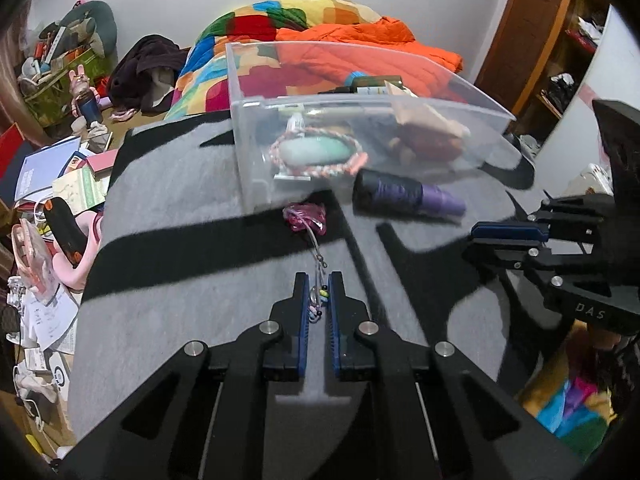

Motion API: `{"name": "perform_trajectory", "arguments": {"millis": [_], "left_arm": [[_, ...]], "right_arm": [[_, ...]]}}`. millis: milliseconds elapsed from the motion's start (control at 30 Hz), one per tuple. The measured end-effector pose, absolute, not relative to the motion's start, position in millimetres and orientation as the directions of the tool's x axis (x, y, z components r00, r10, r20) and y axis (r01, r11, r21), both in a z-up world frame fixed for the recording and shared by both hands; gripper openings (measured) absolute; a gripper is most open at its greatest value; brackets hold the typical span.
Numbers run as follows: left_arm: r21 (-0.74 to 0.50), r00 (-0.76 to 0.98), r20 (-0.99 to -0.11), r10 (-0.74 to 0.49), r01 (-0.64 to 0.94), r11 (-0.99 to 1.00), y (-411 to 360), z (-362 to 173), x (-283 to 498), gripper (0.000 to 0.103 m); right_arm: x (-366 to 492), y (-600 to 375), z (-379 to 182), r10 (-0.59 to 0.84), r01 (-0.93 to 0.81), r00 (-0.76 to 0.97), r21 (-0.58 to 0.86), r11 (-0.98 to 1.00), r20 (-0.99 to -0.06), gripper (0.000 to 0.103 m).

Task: Organize objects
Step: 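Grasp the pink keychain charm with the left tool while the right tool grasps the purple spray bottle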

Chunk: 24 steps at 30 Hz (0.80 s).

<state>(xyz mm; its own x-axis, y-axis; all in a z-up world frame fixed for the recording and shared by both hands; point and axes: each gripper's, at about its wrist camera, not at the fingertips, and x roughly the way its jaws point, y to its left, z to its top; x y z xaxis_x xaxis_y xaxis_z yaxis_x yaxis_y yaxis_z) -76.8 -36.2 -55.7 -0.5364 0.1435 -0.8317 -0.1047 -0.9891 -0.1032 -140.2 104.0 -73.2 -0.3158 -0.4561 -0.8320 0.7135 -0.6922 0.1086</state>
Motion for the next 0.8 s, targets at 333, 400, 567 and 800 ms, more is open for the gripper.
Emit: {"name": "perform_trajectory", "arguments": {"millis": [333,400,567,800], "left_arm": [[-0.136,-0.555,-0.816,0.162,-0.088,-0.987,-44.8,-42.8,-87.9,0.032],[-0.135,-0.536,-0.829,0.157,-0.08,-0.988,-44.3,-46.9,-98.6,0.033],[-0.136,-0.494,-0.857,0.147,-0.058,-0.989,-43.7,-59.7,-123.5,0.04],[-0.063,-0.52,-0.85,0.085,-0.06,-0.996,-33.6,-61.2,-129.2,0.032]], "right_arm": [[-153.2,85.5,-44.7,-0.463,0.711,-0.415,0.038,-0.702,-0.783,0.057],[-163.0,77.1,-49.9,-0.445,0.711,-0.409,0.028,-0.703,-0.796,0.057],[-177.2,63.1,-72.1,-0.396,0.702,-0.373,0.024,-0.712,-0.839,0.037],[-157.7,71.5,-70.5,-0.419,0.72,-0.386,0.015,-0.694,-0.822,0.023]]}}
